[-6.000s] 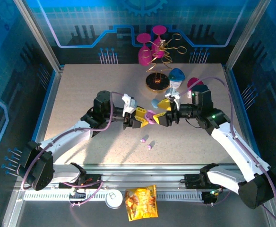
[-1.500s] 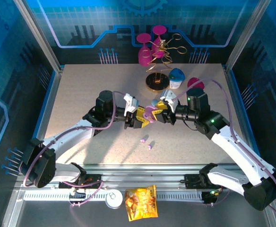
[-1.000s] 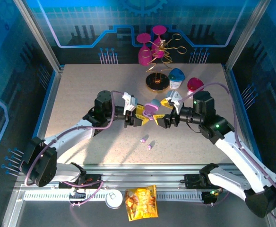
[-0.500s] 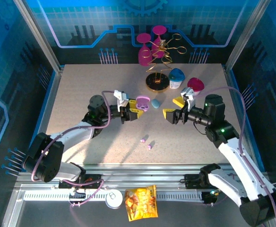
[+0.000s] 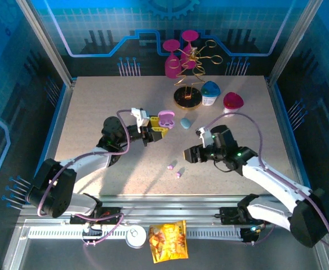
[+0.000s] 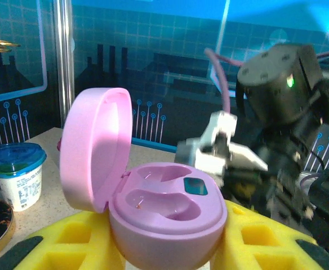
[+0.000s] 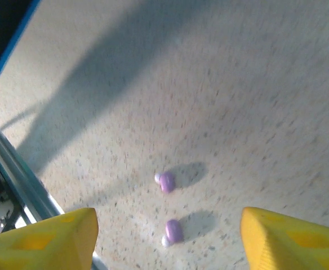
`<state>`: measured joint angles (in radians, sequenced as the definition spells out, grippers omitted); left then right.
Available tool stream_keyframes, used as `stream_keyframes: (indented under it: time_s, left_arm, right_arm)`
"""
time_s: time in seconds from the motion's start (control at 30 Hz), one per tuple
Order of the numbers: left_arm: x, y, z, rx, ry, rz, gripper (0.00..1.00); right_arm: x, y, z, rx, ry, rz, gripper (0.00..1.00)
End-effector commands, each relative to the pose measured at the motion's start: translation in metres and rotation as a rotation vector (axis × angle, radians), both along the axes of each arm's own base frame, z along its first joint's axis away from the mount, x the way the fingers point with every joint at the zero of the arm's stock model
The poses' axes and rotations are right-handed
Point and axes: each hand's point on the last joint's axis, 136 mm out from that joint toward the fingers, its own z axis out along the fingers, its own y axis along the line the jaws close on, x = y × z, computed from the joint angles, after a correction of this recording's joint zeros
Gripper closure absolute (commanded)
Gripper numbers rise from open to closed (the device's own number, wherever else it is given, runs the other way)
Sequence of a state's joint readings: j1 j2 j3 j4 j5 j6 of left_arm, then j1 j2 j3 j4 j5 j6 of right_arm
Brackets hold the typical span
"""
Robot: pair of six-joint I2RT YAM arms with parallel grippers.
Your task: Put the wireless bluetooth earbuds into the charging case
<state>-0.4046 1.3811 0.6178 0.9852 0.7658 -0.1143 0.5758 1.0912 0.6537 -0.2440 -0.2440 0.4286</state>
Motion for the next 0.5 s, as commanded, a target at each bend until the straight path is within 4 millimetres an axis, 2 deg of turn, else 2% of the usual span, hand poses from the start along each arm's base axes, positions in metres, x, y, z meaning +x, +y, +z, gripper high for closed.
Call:
stream_keyframes:
  time_s: [0.0,0.1,0.17,0.27,0.47]
  left_arm:
    - [-0.005,0.006,0.016,-0.028,-0.069,0.019,0.71]
    - [-0.005,0.007,0.016,-0.024,-0.073,0.023,0.71]
    - [-0.006,0.007,0.017,-0.023,-0.075,0.023,0.71]
    - [-0.005,0.007,0.016,-0.022,-0.077,0.026,0.71]
    - [-0.007,0.008,0.016,-0.016,-0.078,0.028,0.71]
  right_arm:
    - [-0.01,0.015,-0.02,0.012,0.09,-0.041,0.37]
    - [-0.024,0.027,-0.04,-0.026,0.145,-0.011,0.41]
    - [-0.028,0.03,-0.05,-0.053,0.17,0.0,0.47]
    - [-0.029,0.034,-0.062,-0.094,0.198,0.013,0.54]
    - [-0.027,0.042,-0.079,-0.135,0.254,0.033,0.58]
